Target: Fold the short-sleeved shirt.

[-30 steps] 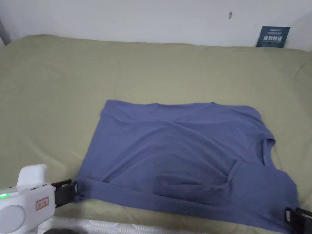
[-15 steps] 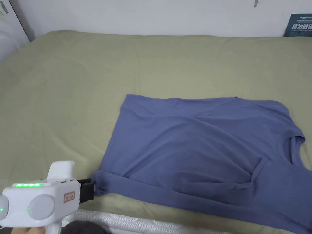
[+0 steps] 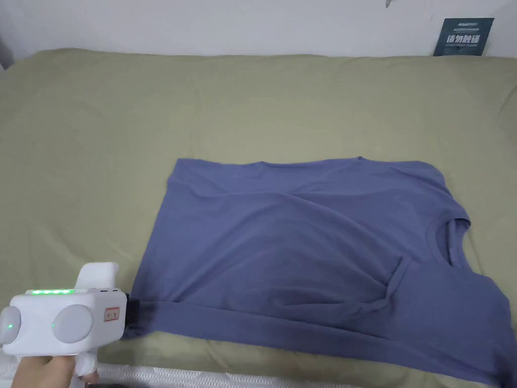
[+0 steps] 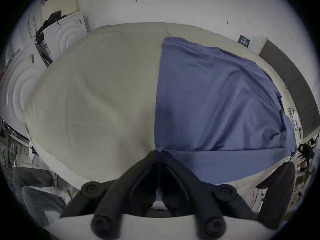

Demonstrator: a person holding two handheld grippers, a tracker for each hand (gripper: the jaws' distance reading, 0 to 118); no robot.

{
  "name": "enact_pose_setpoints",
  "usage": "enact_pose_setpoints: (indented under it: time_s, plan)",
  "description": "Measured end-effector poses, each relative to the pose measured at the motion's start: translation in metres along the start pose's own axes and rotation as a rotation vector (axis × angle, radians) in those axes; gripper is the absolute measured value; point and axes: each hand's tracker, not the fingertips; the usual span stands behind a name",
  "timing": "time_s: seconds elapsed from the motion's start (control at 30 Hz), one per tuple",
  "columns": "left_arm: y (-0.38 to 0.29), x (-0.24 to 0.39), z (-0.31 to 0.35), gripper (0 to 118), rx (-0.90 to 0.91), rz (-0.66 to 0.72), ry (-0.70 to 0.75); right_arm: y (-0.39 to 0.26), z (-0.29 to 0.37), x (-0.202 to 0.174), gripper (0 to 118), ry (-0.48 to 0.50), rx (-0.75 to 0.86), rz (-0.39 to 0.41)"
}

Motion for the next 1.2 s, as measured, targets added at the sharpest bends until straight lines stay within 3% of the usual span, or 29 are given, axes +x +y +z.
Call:
enact_pose_setpoints:
  time_s: [0.2,0.23,0.27,0.3,0.33,0.37,0.4,0.5,0.57,0.67,0.8,1.2]
  plan:
    - [-0.001,0.002,0.011,4,0.019,0.018,-0.022,0.004,-0.003,0.003,1,-0.002,-0.01,0.009]
    - [-0.001,0.003,0.013,4,0.024,0.017,-0.025,0.005,-0.005,0.004,12,-0.006,-0.016,0.006]
    - [-0.002,0.004,0.013,4,0.027,0.015,-0.029,0.007,-0.01,0.011,43,0.0,-0.025,-0.001]
    - [-0.002,0.005,0.014,4,0.03,0.014,-0.029,0.009,-0.015,0.013,94,0.011,-0.06,-0.004]
    - [-0.002,0.005,0.014,4,0.031,0.014,-0.027,0.009,-0.018,0.012,116,0.018,-0.074,-0.007]
    - [-0.003,0.005,0.013,4,0.033,0.013,-0.028,0.008,-0.019,0.011,116,0.033,-0.061,-0.004]
    - [-0.003,0.006,0.013,4,0.033,0.015,-0.029,0.011,-0.022,0.01,110,0.022,-0.07,0.004]
    - [-0.005,0.006,0.012,4,0.032,0.025,-0.029,0.009,-0.034,0.01,108,0.01,-0.109,0.032]
    - [-0.006,0.007,0.012,4,0.033,0.03,-0.026,0.005,-0.042,0.011,92,-0.003,-0.163,0.053]
    - [-0.006,0.005,0.011,4,0.035,0.041,-0.026,0.003,-0.045,0.009,0,-0.023,-0.183,0.099]
    - [0.0,0.001,0.017,4,0.051,0.053,-0.031,0.017,-0.025,0.01,0,-0.01,-0.117,0.069]
    - [0.045,-0.011,0.032,3,0.136,0.028,-0.047,0.097,-0.013,-0.007,0,0.021,0.02,0.089]
